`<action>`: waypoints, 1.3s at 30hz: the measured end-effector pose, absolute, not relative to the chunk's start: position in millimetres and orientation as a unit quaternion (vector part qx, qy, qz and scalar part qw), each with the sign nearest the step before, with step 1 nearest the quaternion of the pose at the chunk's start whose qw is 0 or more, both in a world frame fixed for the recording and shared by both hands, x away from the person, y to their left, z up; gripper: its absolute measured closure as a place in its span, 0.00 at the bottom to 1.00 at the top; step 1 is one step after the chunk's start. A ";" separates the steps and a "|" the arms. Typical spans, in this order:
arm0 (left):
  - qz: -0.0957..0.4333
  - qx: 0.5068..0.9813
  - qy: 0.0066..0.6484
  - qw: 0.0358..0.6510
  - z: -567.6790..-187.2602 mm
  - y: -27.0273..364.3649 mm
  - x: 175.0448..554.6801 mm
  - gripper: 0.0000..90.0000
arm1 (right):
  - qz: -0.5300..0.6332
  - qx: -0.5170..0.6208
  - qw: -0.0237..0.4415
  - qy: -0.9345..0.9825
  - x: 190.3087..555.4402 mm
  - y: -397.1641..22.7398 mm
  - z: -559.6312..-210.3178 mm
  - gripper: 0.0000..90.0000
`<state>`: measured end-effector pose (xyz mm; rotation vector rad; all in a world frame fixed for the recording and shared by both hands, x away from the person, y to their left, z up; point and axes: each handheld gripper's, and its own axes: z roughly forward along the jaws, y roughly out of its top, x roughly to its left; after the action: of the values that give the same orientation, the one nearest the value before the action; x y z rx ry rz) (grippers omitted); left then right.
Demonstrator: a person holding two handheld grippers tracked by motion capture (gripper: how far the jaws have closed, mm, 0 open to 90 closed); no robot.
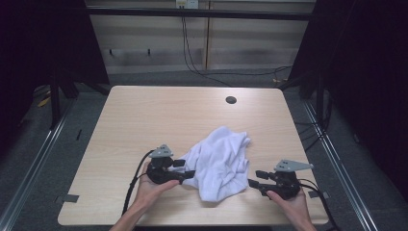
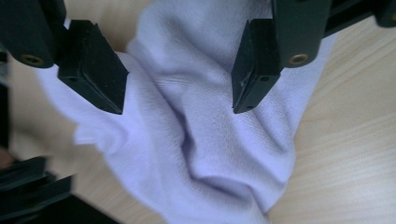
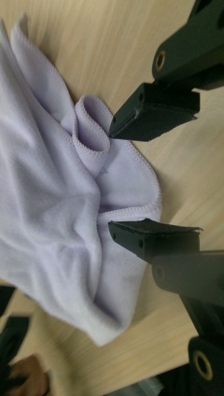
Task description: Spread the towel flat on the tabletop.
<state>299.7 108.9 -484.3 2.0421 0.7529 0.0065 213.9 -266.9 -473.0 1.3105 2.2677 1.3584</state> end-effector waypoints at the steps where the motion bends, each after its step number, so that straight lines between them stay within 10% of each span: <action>1: 0.009 0.836 0.305 0.456 -487.3 107.1 298.6 0.58 | 0.465 0.440 0.089 0.763 209.3 -266.7 -473.3 0.54; 6: -0.033 0.831 0.331 0.447 -494.7 129.4 304.4 0.88 | 0.481 0.427 0.089 0.760 200.7 -254.2 -468.8 0.57; 15: -0.033 0.837 0.335 0.432 -485.4 178.7 279.3 0.95 | 0.439 0.398 0.098 0.800 236.0 -228.2 -481.4 0.63; 23: -0.048 0.793 0.347 0.499 -463.5 213.2 260.3 0.69 | 0.435 0.362 0.075 0.821 260.5 -198.7 -489.2 0.64; 32: -0.015 0.840 0.228 0.493 -443.3 105.7 286.3 0.72 | 0.419 0.342 0.078 0.838 268.1 -178.1 -498.1 0.73; 39: -0.023 0.866 0.239 0.438 -477.7 82.6 290.3 0.54 | 0.406 0.324 0.084 0.850 266.4 -176.2 -501.8 0.71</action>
<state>290.3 82.6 -477.7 2.1543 0.5941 -0.0581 266.4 -176.2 -501.8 0.9668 2.5373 1.2108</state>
